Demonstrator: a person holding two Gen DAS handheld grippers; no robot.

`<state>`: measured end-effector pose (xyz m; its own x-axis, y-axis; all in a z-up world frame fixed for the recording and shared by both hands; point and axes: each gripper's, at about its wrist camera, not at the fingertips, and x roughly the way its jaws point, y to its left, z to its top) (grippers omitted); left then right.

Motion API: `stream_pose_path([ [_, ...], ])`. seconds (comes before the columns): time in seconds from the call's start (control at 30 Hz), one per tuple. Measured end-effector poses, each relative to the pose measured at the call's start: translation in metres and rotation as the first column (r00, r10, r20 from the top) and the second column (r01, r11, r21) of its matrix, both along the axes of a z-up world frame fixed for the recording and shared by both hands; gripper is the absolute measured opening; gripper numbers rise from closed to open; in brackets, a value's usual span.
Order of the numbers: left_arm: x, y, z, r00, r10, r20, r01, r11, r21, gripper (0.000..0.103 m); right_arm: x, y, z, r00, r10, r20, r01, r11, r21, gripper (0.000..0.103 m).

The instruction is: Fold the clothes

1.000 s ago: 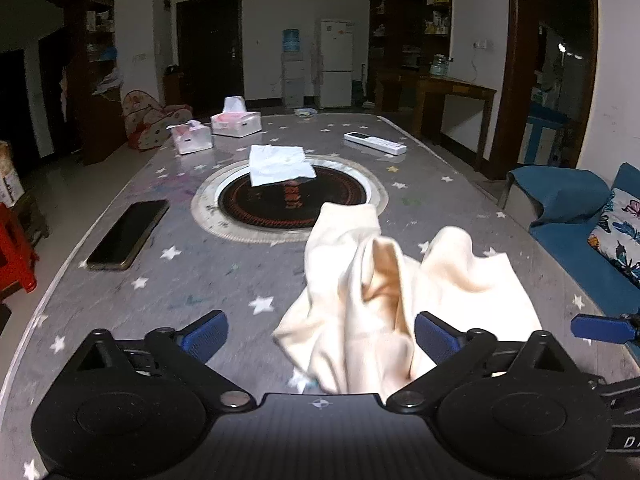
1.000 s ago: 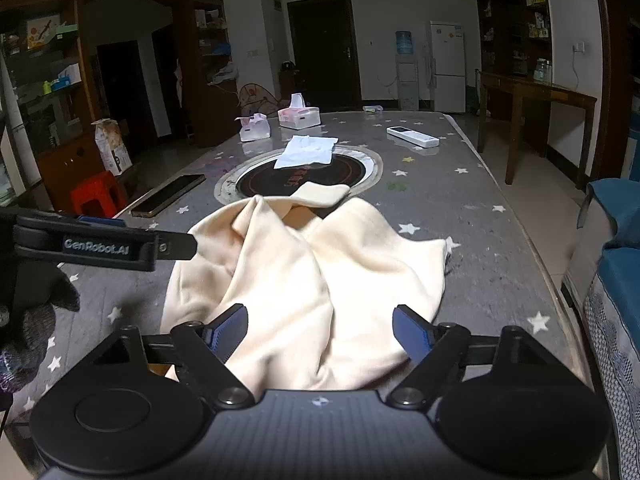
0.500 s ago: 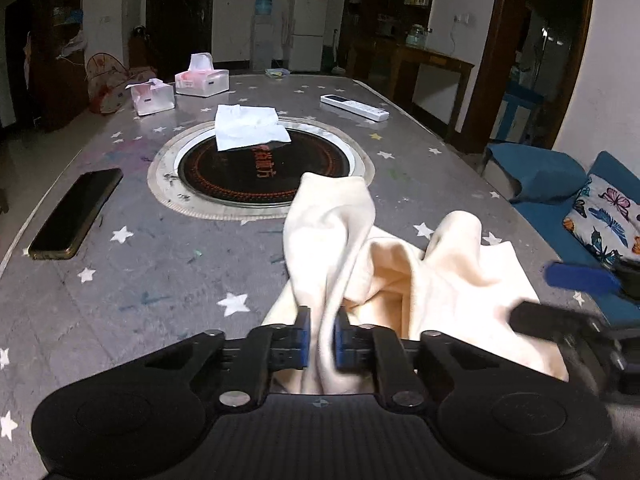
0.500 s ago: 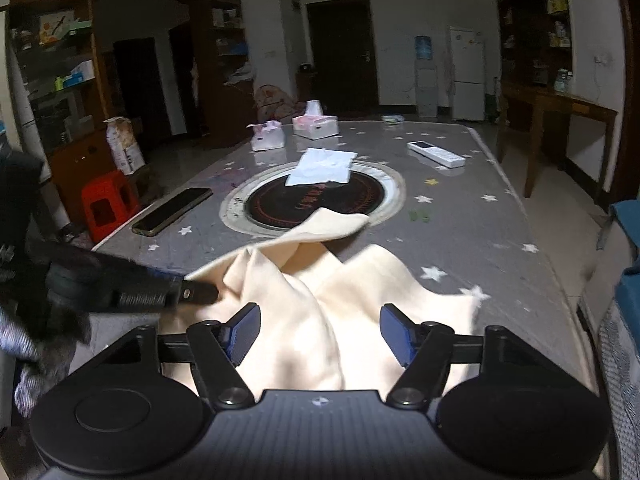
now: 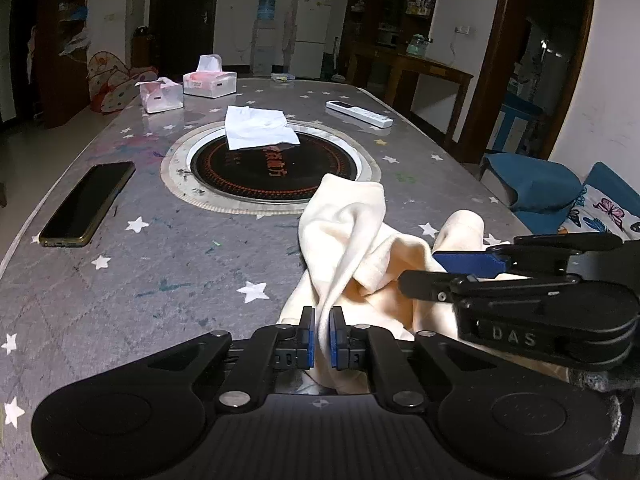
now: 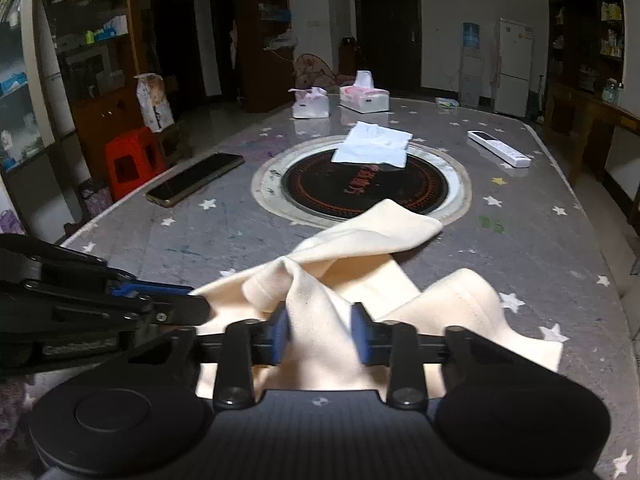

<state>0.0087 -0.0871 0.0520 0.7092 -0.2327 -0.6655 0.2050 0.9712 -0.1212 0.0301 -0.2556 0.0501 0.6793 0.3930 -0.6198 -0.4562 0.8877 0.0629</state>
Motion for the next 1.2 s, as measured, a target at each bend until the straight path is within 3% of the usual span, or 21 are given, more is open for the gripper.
stream_pose_path([
  [0.07, 0.002, -0.003, 0.001, 1.000, -0.006, 0.008, 0.006, 1.000, 0.016, 0.020, -0.001, -0.006, 0.001, 1.000, -0.011, 0.008, 0.011, 1.000, -0.002, 0.011],
  [0.13, 0.005, -0.008, 0.003, 1.000, -0.018, 0.017, 0.018, 0.999, 0.033, 0.040, -0.008, -0.016, 0.007, 0.999, -0.028, 0.033, 0.028, 1.000, 0.002, 0.007],
  [0.23, 0.014, -0.016, 0.002, 0.999, -0.035, 0.023, 0.034, 0.998, 0.055, 0.044, -0.021, -0.034, 0.017, 0.995, -0.064, 0.076, 0.064, 0.998, 0.010, 0.006],
  [0.3, 0.021, -0.020, -0.001, 0.999, -0.047, 0.012, 0.046, 0.998, 0.052, 0.043, -0.031, -0.048, 0.025, 0.991, -0.089, 0.100, 0.088, 0.996, 0.021, 0.006],
  [0.37, 0.028, -0.023, -0.005, 0.998, -0.055, -0.003, 0.055, 0.997, 0.053, 0.028, -0.043, -0.063, 0.033, 0.985, -0.116, 0.127, 0.113, 0.993, 0.029, 0.006],
  [0.4, 0.030, -0.024, -0.007, 0.998, -0.058, -0.008, 0.059, 0.997, 0.055, 0.014, -0.048, -0.071, 0.037, 0.982, -0.130, 0.139, 0.126, 0.991, 0.034, 0.006],
  [0.5, 0.028, -0.019, -0.008, 0.999, -0.052, -0.001, 0.052, 0.998, 0.037, 0.005, -0.068, -0.097, 0.047, 0.969, -0.178, 0.168, 0.173, 0.984, 0.046, 0.006],
  [0.9, -0.047, 0.048, 0.043, 0.991, 0.065, 0.121, -0.056, 0.996, -0.074, 0.003, -0.139, -0.181, 0.051, 0.917, -0.360, 0.173, 0.355, 0.933, 0.062, 0.006],
  [1.07, -0.099, 0.085, 0.048, 0.988, 0.119, 0.094, -0.106, 0.985, -0.137, 0.003, -0.163, -0.194, 0.041, 0.905, -0.404, 0.137, 0.400, 0.915, 0.053, 0.006],
  [1.2, -0.131, 0.105, 0.033, 0.989, 0.147, 0.025, -0.143, 0.981, -0.132, 0.003, -0.175, -0.201, 0.024, 0.900, -0.428, 0.084, 0.428, 0.903, 0.020, 0.006],
])
